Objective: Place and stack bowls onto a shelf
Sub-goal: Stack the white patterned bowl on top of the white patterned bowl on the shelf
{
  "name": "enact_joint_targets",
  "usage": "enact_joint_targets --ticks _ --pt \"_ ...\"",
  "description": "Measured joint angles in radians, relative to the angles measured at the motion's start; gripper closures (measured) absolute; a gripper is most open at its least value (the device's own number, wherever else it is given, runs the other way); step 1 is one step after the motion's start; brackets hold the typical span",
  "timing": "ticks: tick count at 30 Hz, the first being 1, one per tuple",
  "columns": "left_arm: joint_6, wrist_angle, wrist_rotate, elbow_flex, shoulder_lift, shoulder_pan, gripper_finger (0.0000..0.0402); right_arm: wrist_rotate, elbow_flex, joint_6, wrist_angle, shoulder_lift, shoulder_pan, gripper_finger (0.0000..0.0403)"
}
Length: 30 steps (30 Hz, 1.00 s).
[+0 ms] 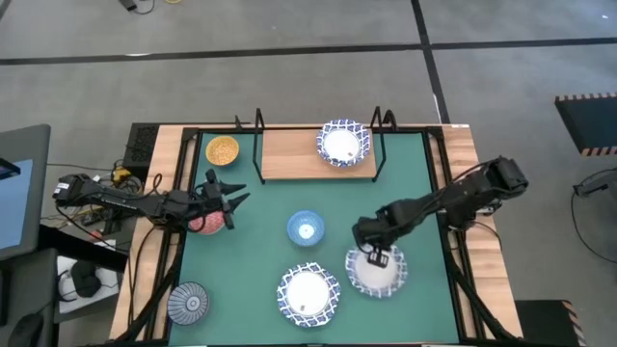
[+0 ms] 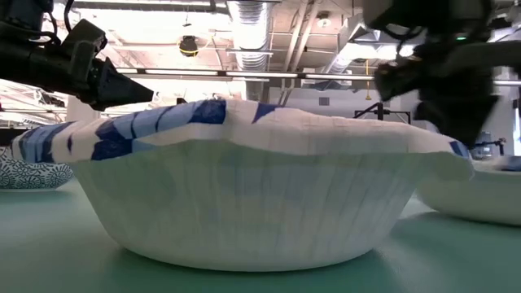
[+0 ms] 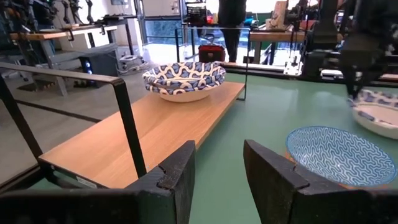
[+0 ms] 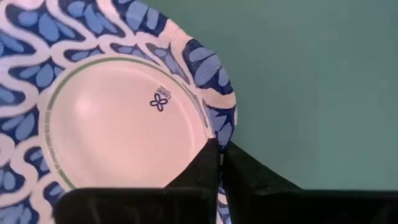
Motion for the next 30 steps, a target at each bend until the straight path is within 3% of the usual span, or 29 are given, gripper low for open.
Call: enact_joint_targets --ticks 6,11,16,22,30 --pt "0.005 -0.002 0.046 0.000 0.000 0.000 0.0263 0.085 0.069 -0.065 0.019 0.000 -0.070 0.0375" --pt "0.004 0.000 0.063 0.000 0.005 0.000 0.0235 0.228 0.139 -0.104 0.020 0.000 -0.086 0.0367" --pt "-0.026 0.036 0.074 0.000 0.038 0.000 0.0214 0.455 0.217 -0.128 0.032 0.000 -0.093 0.0371" --pt "-0.028 0.114 0.126 0.000 0.106 0.000 0.0212 0.816 0.242 -0.100 0.170 0.002 -0.095 0.0365" --pt "0.022 0.281 0.138 0.002 0.226 0.000 0.0212 1.101 0.241 -0.116 0.331 0.011 -0.098 0.0370"
